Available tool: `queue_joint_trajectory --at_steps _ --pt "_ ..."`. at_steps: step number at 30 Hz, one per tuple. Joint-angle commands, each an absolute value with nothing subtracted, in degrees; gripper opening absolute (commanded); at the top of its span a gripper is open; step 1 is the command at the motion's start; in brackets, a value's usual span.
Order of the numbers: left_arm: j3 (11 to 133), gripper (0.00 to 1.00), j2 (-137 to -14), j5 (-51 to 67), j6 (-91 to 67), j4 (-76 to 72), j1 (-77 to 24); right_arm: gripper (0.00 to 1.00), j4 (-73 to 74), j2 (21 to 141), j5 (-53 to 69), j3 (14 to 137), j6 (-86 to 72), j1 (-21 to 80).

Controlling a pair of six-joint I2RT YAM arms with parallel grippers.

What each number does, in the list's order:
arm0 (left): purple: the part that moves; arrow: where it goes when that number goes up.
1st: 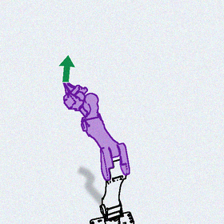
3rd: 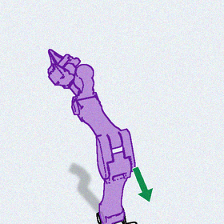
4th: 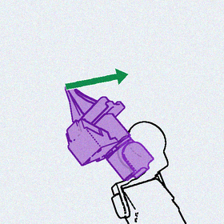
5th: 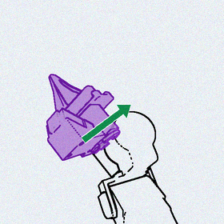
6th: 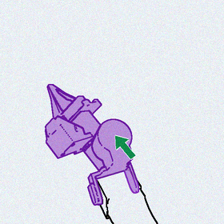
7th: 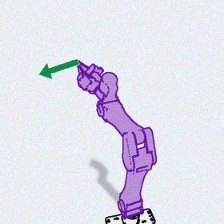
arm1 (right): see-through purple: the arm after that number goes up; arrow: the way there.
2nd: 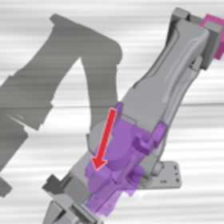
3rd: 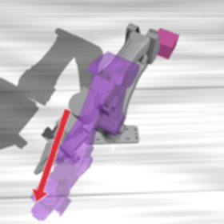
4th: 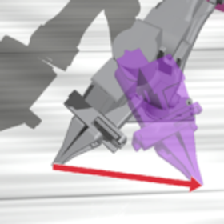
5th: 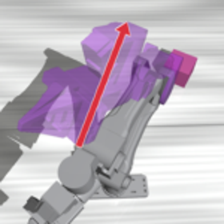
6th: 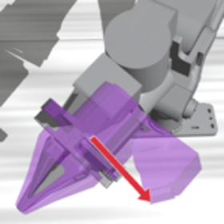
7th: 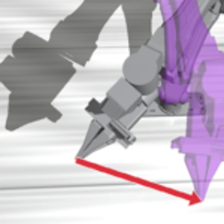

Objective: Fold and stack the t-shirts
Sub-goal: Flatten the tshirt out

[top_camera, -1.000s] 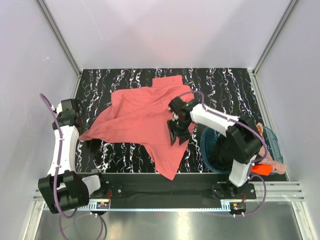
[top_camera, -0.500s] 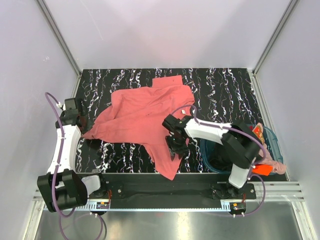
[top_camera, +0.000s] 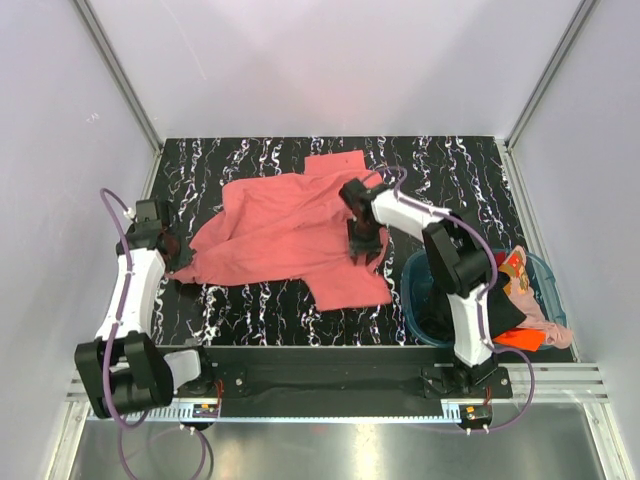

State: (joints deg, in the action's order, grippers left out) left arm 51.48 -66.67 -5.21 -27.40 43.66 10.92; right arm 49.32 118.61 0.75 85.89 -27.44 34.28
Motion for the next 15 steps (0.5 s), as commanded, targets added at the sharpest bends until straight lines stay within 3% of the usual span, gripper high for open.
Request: queue_joint_trajectory --at_steps 1,6,11,15 --pt "55.19 0.00 -69.08 -3.43 -26.63 43.15 10.55 0.45 50.44 124.45 -7.21 97.16 -19.71 31.55" --pt "57.83 0.00 -71.28 -4.31 -26.28 43.33 10.37 0.56 56.42 121.92 -5.45 103.10 -19.60 31.64" --pt "56.61 0.00 -69.53 -4.04 -25.84 42.28 10.37 0.55 53.63 106.48 -0.19 86.86 -22.23 31.55" --pt "55.20 0.00 -68.29 -4.39 -25.49 41.75 10.20 0.48 50.02 99.41 -0.79 75.17 -25.22 31.38"
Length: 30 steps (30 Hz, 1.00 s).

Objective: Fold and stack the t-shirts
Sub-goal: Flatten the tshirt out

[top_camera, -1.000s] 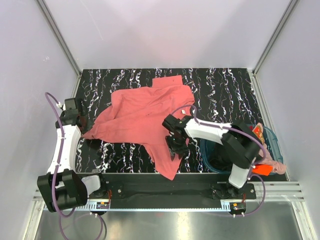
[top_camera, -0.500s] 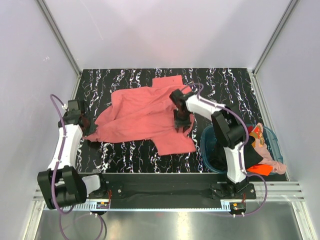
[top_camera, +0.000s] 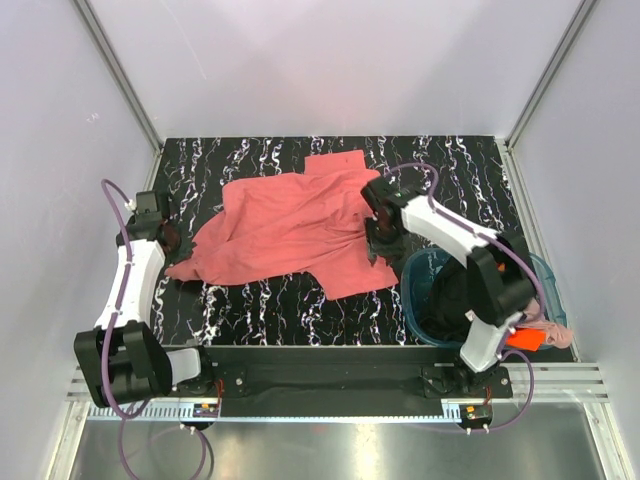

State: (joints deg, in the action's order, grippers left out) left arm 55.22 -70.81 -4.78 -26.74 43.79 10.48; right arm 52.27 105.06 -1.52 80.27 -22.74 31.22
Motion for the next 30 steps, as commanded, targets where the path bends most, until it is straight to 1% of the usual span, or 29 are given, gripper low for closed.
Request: queue_joint_trajectory --at_steps 1,5,7,9,14,18,21,22,25,29,30 --pt "55.02 0.00 -68.29 -5.00 -25.40 41.92 10.11 0.47 49.40 99.14 -1.31 72.97 -26.01 30.85" --pt "56.42 0.00 -69.61 -12.81 -28.03 44.73 10.20 0.41 48.00 102.12 -0.09 73.13 -25.75 30.50" --pt "57.91 0.00 -70.40 -12.92 -28.21 44.91 10.19 0.38 46.06 103.53 1.84 72.60 -23.92 30.50" --pt "58.97 0.00 -70.66 -13.09 -28.48 45.61 10.19 0.38 43.86 105.11 2.55 72.86 -23.12 30.59" --pt "59.33 0.00 -70.14 -14.24 -27.95 46.67 10.11 0.38 45.08 113.62 2.55 80.23 -22.85 33.13" --pt "57.84 0.00 -68.47 -14.41 -27.42 46.32 10.19 0.40 47.81 120.57 2.72 90.58 -22.94 39.70" --pt "57.92 0.00 -68.12 -14.68 -27.33 46.67 10.11 0.40 49.74 124.71 3.78 95.87 -23.03 42.18" --pt "58.09 0.00 -68.29 -14.76 -27.25 46.67 10.11 0.40 50.27 125.24 4.39 97.98 -23.81 42.54" --pt "58.97 0.00 -68.73 -14.59 -26.90 46.85 10.20 0.42 51.24 123.24 3.87 97.74 -24.17 42.36" --pt "58.89 0.00 -68.82 -13.80 -26.63 46.41 10.11 0.46 51.68 116.38 0.36 91.33 -22.85 42.28" --pt "58.63 0.00 -68.73 -13.62 -26.63 46.41 10.11 0.47 51.68 114.89 0.35 88.10 -22.94 42.19"
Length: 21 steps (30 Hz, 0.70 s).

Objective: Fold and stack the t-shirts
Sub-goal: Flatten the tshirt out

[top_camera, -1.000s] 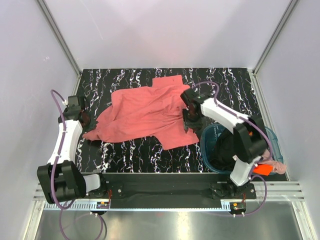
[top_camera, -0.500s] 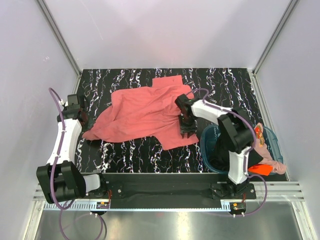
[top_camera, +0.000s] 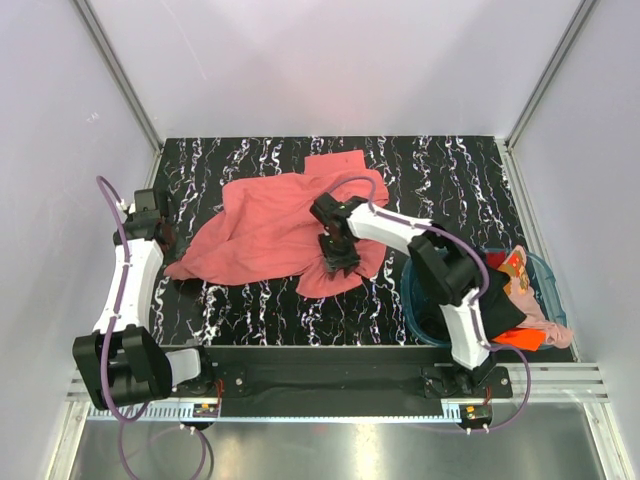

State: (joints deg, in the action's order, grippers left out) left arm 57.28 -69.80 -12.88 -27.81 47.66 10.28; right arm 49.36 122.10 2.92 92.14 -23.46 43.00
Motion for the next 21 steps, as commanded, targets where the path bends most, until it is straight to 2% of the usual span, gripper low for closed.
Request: queue_joint_trajectory --at_steps 1,9,12,16,21 --pt "58.28 0.00 -68.56 -13.45 -26.63 45.97 10.11 0.47 51.24 111.74 -0.95 86.33 -23.37 42.19" --pt "58.18 0.00 -69.52 -11.78 -26.37 45.70 10.11 0.46 45.36 100.47 -0.18 69.98 -27.77 39.56" --pt "58.45 0.00 -69.61 -11.25 -26.37 45.70 10.11 0.47 42.55 100.28 4.38 67.25 -27.51 36.66" --pt "58.45 0.00 -69.78 -10.20 -26.45 45.88 10.11 0.55 37.81 101.24 9.13 66.88 -26.89 36.12" --pt "58.27 0.00 -69.61 -9.84 -26.63 46.14 10.11 0.54 35.07 104.85 10.99 67.15 -29.18 35.68"
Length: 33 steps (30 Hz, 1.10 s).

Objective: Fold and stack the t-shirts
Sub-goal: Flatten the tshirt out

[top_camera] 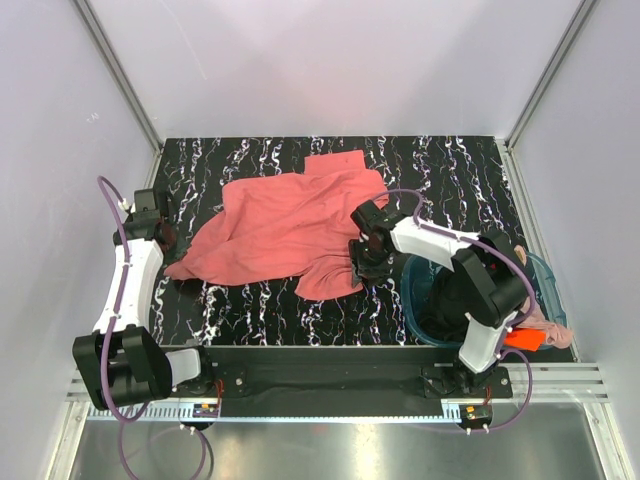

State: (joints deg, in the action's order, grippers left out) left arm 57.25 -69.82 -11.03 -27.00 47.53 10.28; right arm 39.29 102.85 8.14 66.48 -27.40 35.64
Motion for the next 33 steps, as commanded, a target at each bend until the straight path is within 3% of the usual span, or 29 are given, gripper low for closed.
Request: queue_joint_trajectory --at_steps 1,24,27,30,33 --pt "58.18 0.00 -69.61 -9.84 -26.54 46.23 10.11 0.53 34.81 105.20 10.64 67.24 -29.27 35.60" --pt "57.83 0.00 -69.17 -9.05 -26.37 45.97 10.11 0.29 32.96 105.99 11.25 63.63 -32.17 34.01" --pt "57.48 0.00 -68.91 -9.23 -26.37 45.97 10.11 0.20 32.70 106.26 9.85 63.81 -31.56 33.31" --pt "57.48 0.00 -68.82 -9.14 -26.28 46.05 10.19 0.00 33.13 106.08 8.10 64.51 -29.98 32.26" --pt "58.18 0.00 -68.38 -8.88 -26.02 46.14 10.19 0.00 36.02 104.16 5.29 66.88 -28.13 31.20"
